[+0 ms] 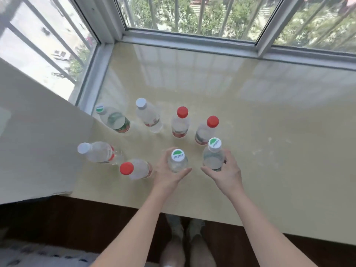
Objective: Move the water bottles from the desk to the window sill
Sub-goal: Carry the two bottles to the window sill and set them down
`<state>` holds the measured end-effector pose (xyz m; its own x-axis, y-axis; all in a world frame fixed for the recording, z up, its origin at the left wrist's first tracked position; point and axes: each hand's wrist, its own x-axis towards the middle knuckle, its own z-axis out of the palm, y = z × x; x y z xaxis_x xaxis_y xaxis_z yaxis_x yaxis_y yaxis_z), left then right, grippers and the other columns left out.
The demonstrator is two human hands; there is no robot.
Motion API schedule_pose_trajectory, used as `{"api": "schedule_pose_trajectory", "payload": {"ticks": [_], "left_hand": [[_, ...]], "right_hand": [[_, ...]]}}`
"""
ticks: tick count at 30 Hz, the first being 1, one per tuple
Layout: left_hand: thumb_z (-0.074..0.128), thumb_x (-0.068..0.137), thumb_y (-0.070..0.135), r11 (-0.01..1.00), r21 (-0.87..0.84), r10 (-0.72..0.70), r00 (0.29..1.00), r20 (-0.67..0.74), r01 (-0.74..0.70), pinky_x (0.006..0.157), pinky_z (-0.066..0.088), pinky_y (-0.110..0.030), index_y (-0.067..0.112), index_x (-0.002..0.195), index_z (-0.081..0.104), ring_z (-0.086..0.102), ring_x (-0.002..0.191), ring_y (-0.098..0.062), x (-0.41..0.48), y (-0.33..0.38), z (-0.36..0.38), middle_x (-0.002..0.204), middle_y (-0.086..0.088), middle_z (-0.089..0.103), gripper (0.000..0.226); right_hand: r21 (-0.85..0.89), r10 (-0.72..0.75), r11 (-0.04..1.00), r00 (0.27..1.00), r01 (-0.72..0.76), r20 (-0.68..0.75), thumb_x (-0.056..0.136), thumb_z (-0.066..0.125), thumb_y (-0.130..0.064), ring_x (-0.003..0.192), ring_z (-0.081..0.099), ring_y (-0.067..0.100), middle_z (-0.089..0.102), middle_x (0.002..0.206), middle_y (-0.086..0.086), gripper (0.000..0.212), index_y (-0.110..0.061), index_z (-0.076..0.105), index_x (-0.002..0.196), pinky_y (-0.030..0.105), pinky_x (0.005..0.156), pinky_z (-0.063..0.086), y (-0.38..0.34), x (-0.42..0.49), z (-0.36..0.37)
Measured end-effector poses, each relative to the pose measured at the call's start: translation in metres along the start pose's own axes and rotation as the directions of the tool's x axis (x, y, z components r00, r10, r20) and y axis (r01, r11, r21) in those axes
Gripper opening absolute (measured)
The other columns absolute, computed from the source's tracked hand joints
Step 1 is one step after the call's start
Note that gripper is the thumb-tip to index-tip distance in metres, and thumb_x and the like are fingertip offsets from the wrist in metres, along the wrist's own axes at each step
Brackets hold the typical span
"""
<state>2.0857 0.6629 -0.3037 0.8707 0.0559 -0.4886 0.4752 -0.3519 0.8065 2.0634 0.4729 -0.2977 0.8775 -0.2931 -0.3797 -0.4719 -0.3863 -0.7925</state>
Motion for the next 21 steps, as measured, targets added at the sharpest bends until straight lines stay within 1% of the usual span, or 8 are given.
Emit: {"api": "schedule_pose_trajectory", "payload": {"ticks": [2,3,5,7,11,14,18,21], "left_hand": [[0.089,0.058,0.037,1.0,-0.019,0.015,1.0,0.004,-0.015,0.099,0.05,-0.035,0.054,0.109,0.053,0.059,0.113,-0.008,0.007,-0.004,0.005,0.117,0.014,0.063,0.065],[0.089,0.059,0.035,0.999,-0.02,0.025,1.0,0.011,-0.025,0.101,0.05,-0.038,0.051,0.111,0.054,0.059,0.113,-0.008,0.008,-0.006,0.007,0.118,0.013,0.063,0.065],[0.091,0.061,0.03,0.999,-0.019,0.043,0.999,0.018,-0.043,0.101,0.05,-0.039,0.047,0.113,0.054,0.06,0.113,-0.008,0.011,-0.008,0.01,0.117,0.014,0.063,0.066],[0.091,0.061,0.028,0.998,-0.015,0.06,0.998,0.02,-0.06,0.1,0.05,-0.04,0.045,0.114,0.055,0.061,0.112,-0.008,0.015,-0.01,0.011,0.116,0.014,0.064,0.067],[0.091,0.061,0.019,0.998,-0.023,0.065,0.998,0.025,-0.064,0.099,0.051,-0.041,0.042,0.115,0.057,0.063,0.109,-0.009,0.023,-0.012,0.013,0.115,0.013,0.065,0.068],[0.09,0.063,0.016,0.997,-0.018,0.071,0.997,0.035,-0.07,0.096,0.053,-0.035,0.042,0.115,0.057,0.063,0.106,-0.006,0.023,-0.012,0.014,0.114,0.014,0.065,0.067],[0.088,0.064,0.013,0.997,-0.013,0.07,0.997,0.009,-0.07,0.09,0.052,-0.023,0.042,0.116,0.057,0.062,0.102,0.0,0.021,-0.014,0.017,0.112,0.016,0.064,0.067],[0.087,0.064,0.012,0.998,-0.011,0.065,0.998,-0.009,-0.066,0.085,0.048,-0.012,0.041,0.118,0.056,0.06,0.101,0.004,0.018,-0.013,0.02,0.112,0.016,0.064,0.068]], "right_hand": [[0.015,0.016,1.0,1.0,-0.016,-0.022,0.064,0.089,-0.033,0.101,0.064,0.011,0.065,0.105,-0.013,0.057,-0.038,0.055,0.11,0.039,0.088,0.055,0.009,0.008,0.006],[0.019,0.02,1.0,0.999,-0.02,-0.026,0.064,0.089,-0.034,0.1,0.065,0.013,0.066,0.104,-0.013,0.056,-0.038,0.054,0.108,0.041,0.088,0.055,0.012,0.012,0.008],[0.019,0.019,1.0,0.999,-0.019,-0.026,0.062,0.088,-0.035,0.101,0.065,0.013,0.066,0.105,-0.014,0.059,-0.037,0.054,0.11,0.043,0.089,0.055,0.016,0.017,0.013],[0.028,0.023,0.999,1.0,-0.023,-0.017,0.063,0.089,-0.032,0.1,0.066,0.009,0.067,0.106,-0.016,0.06,-0.037,0.055,0.112,0.042,0.09,0.055,0.016,0.02,0.016],[0.028,0.021,0.999,1.0,-0.021,-0.001,0.065,0.089,-0.025,0.097,0.064,0.005,0.067,0.102,-0.016,0.056,-0.035,0.055,0.108,0.039,0.087,0.056,0.018,0.025,0.019],[0.03,0.007,1.0,1.0,-0.007,0.001,0.067,0.088,-0.024,0.095,0.063,-0.001,0.066,0.101,-0.016,0.053,-0.035,0.055,0.107,0.034,0.084,0.056,0.02,0.029,0.019],[0.003,-0.03,1.0,1.0,0.03,0.008,0.067,0.088,-0.022,0.096,0.061,-0.001,0.064,0.102,-0.017,0.058,-0.046,0.05,0.103,0.02,0.075,0.05,0.023,0.028,0.022],[-0.014,-0.047,0.999,0.999,0.047,0.024,0.065,0.089,-0.021,0.099,0.06,0.002,0.064,0.105,-0.015,0.062,-0.038,0.052,0.112,0.016,0.075,0.048,0.027,0.025,0.021]]}}
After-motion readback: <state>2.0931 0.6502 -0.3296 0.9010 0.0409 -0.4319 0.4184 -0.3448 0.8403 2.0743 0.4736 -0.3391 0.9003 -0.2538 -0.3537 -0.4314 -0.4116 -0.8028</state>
